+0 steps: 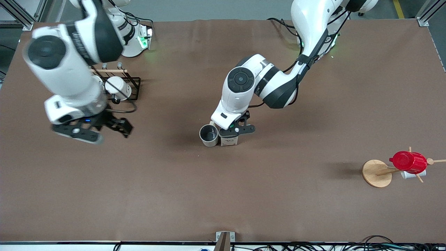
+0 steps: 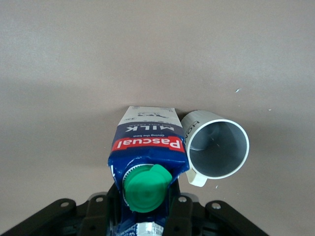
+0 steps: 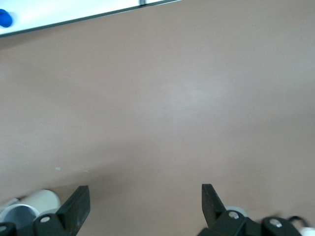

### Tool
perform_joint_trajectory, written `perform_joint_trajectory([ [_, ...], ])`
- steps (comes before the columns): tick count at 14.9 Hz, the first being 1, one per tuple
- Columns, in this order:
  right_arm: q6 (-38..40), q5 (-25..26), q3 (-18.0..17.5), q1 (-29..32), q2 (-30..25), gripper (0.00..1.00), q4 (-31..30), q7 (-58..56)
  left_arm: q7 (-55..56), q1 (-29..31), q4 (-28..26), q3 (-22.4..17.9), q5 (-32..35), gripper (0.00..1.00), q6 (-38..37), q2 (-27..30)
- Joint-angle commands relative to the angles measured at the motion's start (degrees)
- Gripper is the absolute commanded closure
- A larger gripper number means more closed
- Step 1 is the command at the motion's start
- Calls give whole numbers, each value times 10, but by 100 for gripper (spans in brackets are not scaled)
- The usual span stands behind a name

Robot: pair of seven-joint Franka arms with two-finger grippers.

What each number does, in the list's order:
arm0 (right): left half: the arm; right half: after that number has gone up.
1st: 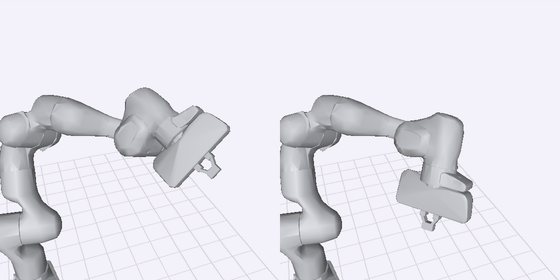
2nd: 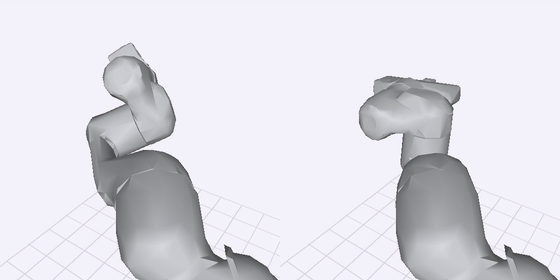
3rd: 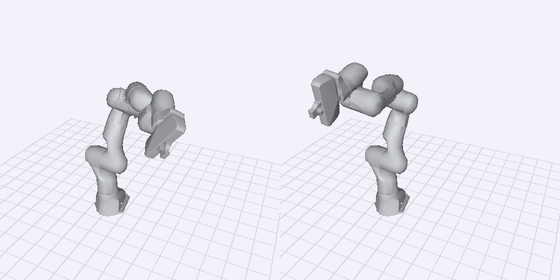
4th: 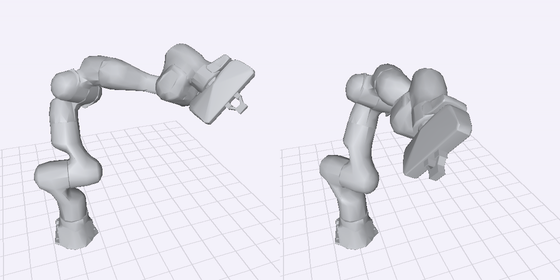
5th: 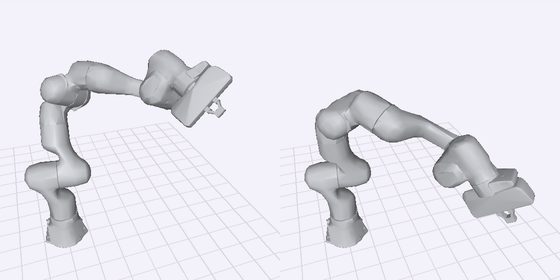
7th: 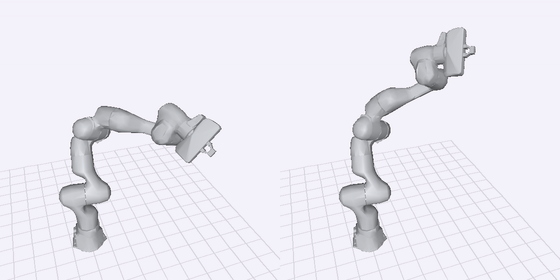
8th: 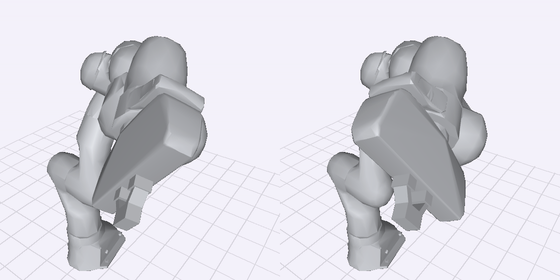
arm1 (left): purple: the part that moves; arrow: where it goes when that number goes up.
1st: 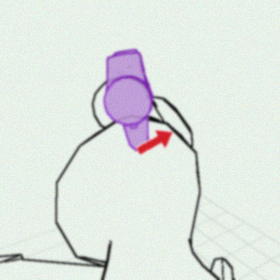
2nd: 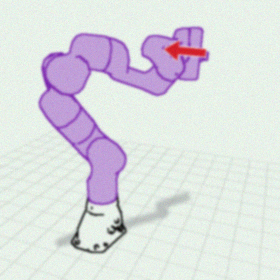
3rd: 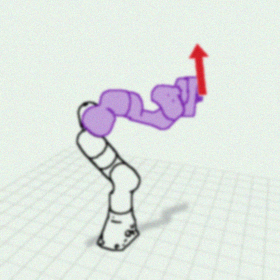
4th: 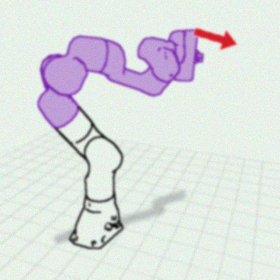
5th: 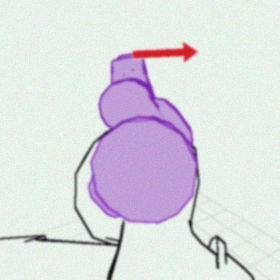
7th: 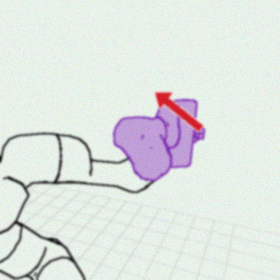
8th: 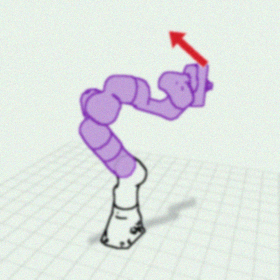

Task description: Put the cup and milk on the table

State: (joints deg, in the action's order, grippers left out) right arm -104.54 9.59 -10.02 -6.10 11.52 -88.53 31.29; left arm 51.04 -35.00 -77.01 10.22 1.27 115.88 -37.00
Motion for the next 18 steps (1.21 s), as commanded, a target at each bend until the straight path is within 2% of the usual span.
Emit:
perform_joint_trajectory([
  [1,37,-50,63,3,-56,0,-27,-89,3,-3,15,-3,-5,24,1,-12],
  [2,54,-68,89,3,-69,0,-27,-118,-1,-2,15,-4,-5,0,2,-12],
  [4,90,-82,129,3,-97,0,-27,-169,2,-2,16,-4,-5,0,2,-12],
  [6,125,-84,144,18,-118,0,-22,-175,5,1,16,-9,-2,0,0,8],
  [9,163,-128,144,63,-113,0,32,-185,-1,17,15,-31,16,0,-21,60],
  [12,160,-121,147,59,-114,0,35,-263,-39,61,15,-51,51,0,-89,115],
  [15,166,-100,150,55,-114,0,32,-270,-74,135,12,-48,54,0,-104,167],
  [18,167,-100,153,56,-114,0,31,-271,-136,186,6,-49,52,0,-169,219],
])
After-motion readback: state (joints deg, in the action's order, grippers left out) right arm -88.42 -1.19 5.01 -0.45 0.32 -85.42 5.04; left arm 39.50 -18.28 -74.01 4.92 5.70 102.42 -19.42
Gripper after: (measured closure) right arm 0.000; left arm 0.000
